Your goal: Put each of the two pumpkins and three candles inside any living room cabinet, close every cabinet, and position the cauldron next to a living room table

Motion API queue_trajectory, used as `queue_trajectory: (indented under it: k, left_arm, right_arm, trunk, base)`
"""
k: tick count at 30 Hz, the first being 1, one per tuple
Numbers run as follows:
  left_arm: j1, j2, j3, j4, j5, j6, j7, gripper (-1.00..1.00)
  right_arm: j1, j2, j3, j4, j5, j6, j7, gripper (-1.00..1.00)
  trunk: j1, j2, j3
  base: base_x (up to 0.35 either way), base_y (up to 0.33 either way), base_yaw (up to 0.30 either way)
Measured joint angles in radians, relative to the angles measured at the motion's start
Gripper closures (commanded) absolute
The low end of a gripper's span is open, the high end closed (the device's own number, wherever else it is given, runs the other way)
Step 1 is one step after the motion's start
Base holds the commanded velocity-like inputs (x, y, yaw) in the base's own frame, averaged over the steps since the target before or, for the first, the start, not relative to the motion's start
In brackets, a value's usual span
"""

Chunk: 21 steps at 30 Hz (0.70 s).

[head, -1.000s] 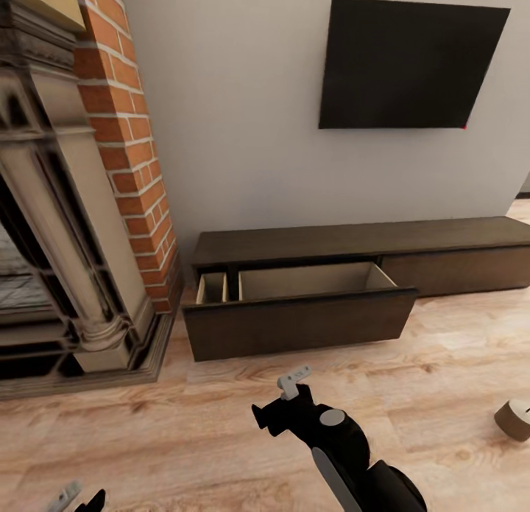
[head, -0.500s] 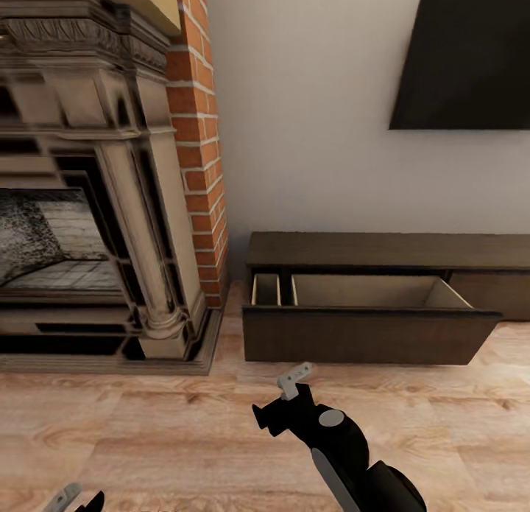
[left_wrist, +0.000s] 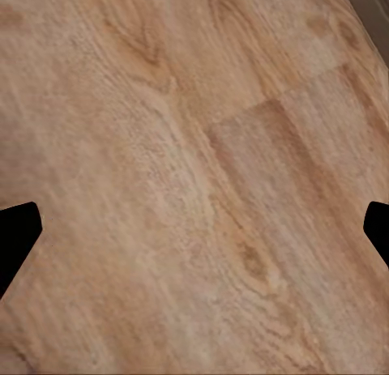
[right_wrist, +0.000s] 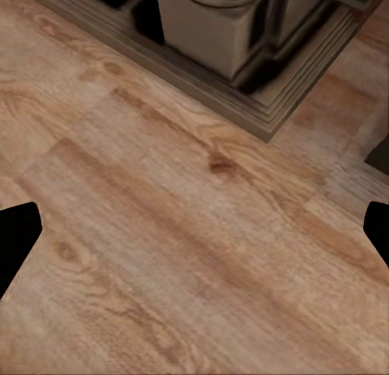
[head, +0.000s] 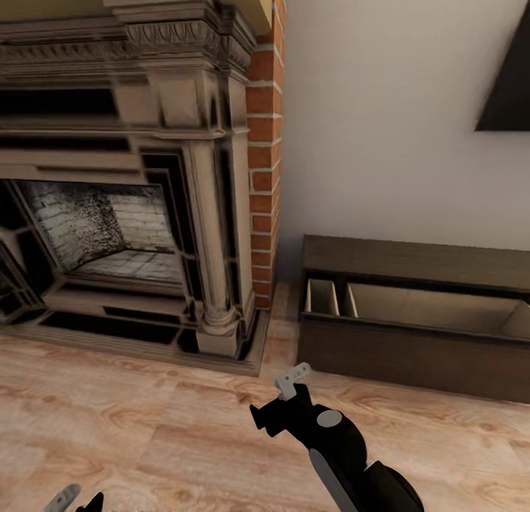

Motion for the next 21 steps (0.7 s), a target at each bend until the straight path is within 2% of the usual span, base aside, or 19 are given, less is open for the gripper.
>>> queue_trajectory:
  k: [6,9,11,21]
  left_arm:
    - [0.000,0.000,-0.001,0.000,0.000,0.000,-0.001,-1.00]
    - [-0.011,0.011,-0.012,0.012,-0.010,0.011,0.005,-1.00]
    - [-0.023,0.020,-0.008,0.024,-0.005,0.012,0.004,-1.00]
    - [-0.032,0.020,-0.008,0.080,-0.005,0.012,0.004,-1.00]
  right_arm:
    - [0.001,-0.001,0.002,0.000,-0.001,-0.003,0.002,-1.00]
    - [-0.010,0.010,-0.008,0.001,0.002,0.007,-0.009,-1.00]
    - [-0.021,0.014,-0.019,0.001,0.001,0.004,-0.001,-1.00]
    - [-0.030,0.014,-0.020,0.001,0.001,0.004,-0.001,-1.00]
  trunk:
    - [0.000,0.000,0.000]
    - [0.000,0.000,0.000]
    - [0.000,0.000,0.000]
    - [0.000,0.000,0.000]
  base:
    - [0.085,0.296,0.110]
    - [0.000,0.000,0.000]
    - [0.000,0.000,0.000]
    - [0.000,0.000,0.000]
